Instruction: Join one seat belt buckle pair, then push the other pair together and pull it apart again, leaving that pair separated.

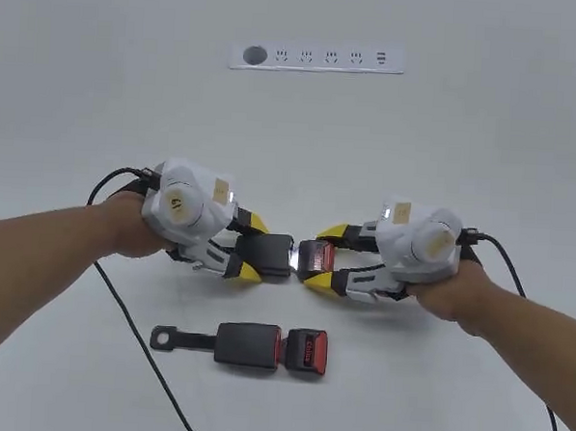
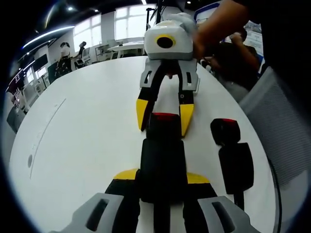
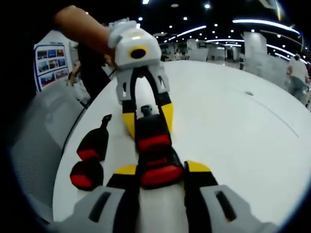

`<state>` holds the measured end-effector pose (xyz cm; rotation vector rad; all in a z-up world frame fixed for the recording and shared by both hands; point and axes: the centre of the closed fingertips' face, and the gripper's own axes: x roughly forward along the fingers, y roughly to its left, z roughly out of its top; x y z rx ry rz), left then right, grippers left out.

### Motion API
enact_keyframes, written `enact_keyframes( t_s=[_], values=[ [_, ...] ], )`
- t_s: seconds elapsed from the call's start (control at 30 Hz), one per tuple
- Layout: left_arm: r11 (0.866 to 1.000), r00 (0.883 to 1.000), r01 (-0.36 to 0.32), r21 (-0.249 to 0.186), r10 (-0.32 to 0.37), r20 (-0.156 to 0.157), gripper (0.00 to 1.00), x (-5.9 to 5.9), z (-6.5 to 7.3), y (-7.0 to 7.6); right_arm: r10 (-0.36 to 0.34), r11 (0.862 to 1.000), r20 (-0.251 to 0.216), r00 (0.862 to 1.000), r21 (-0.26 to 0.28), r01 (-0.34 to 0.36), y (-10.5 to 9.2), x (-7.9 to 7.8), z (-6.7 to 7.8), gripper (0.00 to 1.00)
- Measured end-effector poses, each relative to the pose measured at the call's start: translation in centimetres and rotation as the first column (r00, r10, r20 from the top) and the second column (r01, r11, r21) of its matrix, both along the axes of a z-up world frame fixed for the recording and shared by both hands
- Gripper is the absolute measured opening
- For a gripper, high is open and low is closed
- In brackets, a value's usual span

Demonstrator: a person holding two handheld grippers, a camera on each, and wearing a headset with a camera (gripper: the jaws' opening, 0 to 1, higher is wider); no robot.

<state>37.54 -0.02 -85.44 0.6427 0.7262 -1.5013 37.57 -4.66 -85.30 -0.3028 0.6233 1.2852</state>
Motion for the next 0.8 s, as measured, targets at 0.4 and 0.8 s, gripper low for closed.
enact_keyframes(
  t_s=[0.4, 0.8],
  values=[
    [1.0, 1.0, -0.001, 0.006, 0.001, 0.0, 0.34, 0.01, 0.04, -0.12, -0.004, 0.999, 0.007, 1.0, -0.046, 0.004, 0.08, 0.05, 0.02, 0.35],
    [1.0, 1.0, -0.002, 0.014, 0.002, 0.001, 0.34, 0.01, -0.01, -0.14, -0.002, 0.998, 0.015, 1.0, -0.067, 0.003, -0.02, 0.06, 0.02, 0.36]
  ],
)
